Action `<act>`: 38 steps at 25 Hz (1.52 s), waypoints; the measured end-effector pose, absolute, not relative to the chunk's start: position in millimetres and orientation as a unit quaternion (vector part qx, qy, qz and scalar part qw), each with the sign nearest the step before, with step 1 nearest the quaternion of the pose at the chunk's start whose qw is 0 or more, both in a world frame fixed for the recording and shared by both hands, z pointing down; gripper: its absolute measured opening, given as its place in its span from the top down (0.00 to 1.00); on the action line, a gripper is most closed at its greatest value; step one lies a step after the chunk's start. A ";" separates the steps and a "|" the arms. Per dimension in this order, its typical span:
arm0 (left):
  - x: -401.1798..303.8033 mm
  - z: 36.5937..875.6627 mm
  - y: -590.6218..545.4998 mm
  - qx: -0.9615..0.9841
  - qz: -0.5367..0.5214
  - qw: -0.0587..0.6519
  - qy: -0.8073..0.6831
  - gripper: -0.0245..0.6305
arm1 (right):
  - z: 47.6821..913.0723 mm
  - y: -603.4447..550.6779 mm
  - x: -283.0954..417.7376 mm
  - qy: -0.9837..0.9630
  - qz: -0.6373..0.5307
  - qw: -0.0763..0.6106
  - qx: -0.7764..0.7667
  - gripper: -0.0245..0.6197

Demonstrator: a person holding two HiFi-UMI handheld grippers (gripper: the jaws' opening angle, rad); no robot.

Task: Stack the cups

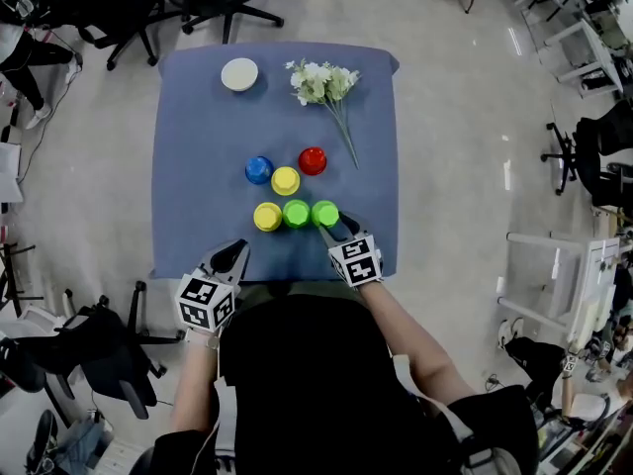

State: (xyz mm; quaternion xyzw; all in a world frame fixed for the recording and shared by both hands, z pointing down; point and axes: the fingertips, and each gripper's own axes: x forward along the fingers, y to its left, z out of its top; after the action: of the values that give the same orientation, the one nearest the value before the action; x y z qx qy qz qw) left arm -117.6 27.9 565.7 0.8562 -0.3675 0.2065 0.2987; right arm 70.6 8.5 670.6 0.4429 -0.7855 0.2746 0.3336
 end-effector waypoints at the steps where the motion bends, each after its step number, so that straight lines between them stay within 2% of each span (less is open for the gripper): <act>1: -118.7 566.5 25.6 0.857 0.207 0.297 -0.366 0.95 | 670.5 8.2 71.0 -0.784 0.280 0.331 0.445 0.59; 5: -121.7 571.2 12.9 0.862 0.213 0.287 -0.358 0.92 | 663.5 10.1 76.3 -0.777 0.291 0.321 0.458 0.55; 11: -124.4 586.7 -21.5 0.866 0.230 0.270 -0.352 0.76 | 649.3 18.6 90.3 -0.756 0.318 0.297 0.489 0.55; 22: -106.2 618.8 -94.7 0.881 0.260 0.227 -0.324 0.56 | 638.3 41.8 110.2 -0.714 0.346 0.285 0.538 0.55; 35: -88.4 657.6 -126.3 0.878 0.308 0.199 -0.307 0.55 | 636.4 64.0 136.7 -0.666 0.374 0.266 0.589 0.55; 38: -88.3 662.6 -126.6 0.876 0.328 0.171 -0.310 0.63 | 636.2 66.3 141.1 -0.662 0.375 0.265 0.592 0.55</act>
State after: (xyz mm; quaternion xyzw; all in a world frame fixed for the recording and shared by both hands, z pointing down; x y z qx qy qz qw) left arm -88.3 -126.6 662.6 0.8758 -0.3101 0.3278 0.1715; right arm 141.1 66.3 636.2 0.5925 -0.6619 0.3752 0.2648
